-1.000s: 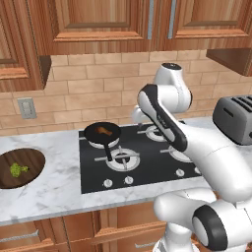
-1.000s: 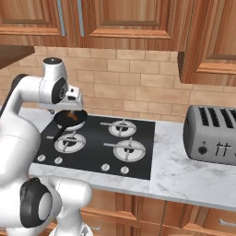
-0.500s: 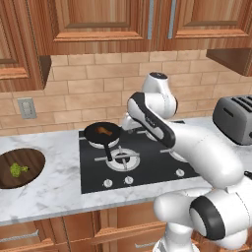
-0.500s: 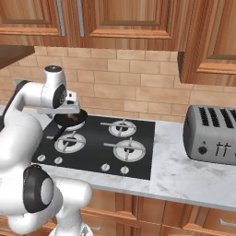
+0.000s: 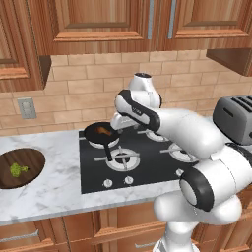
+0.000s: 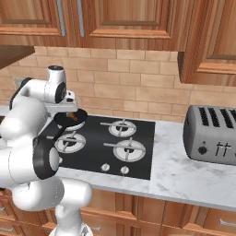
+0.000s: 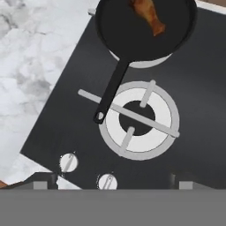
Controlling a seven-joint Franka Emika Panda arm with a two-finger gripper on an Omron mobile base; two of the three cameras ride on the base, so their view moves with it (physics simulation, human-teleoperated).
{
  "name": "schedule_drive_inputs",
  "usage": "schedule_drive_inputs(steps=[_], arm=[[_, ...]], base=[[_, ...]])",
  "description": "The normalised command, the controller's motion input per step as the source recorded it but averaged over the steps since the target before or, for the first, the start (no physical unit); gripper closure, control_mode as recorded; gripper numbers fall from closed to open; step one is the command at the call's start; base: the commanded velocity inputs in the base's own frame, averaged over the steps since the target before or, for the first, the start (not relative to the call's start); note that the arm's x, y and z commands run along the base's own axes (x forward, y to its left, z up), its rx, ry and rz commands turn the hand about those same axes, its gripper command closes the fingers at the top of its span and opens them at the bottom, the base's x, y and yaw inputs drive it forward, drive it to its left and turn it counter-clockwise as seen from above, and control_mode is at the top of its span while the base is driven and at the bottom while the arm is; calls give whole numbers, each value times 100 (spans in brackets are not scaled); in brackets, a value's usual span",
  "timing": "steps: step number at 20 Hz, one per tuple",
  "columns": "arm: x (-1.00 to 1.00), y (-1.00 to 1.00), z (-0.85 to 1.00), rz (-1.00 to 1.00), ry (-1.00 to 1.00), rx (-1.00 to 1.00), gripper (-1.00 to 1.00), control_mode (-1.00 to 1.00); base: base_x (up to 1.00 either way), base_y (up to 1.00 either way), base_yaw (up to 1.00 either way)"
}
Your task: Place the chicken drumstick on the plate and place the broccoli on the same plate.
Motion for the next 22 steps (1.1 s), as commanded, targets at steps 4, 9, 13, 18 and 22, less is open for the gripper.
schedule_drive_inputs(steps=[4, 9, 13, 18, 22], arm=[[38, 20, -14, 5, 11, -4, -100, -100], [29, 11, -14, 3, 11, -6, -100, -100], [27, 11, -7, 1, 2, -3, -100, -100], [35, 2, -5, 0, 0, -1, -100, -100], [35, 0, -14, 0, 0, 0, -100, -100]], base=[[0, 0, 0], [0, 0, 0], [0, 0, 0], [0, 0, 0], [0, 0, 0]])
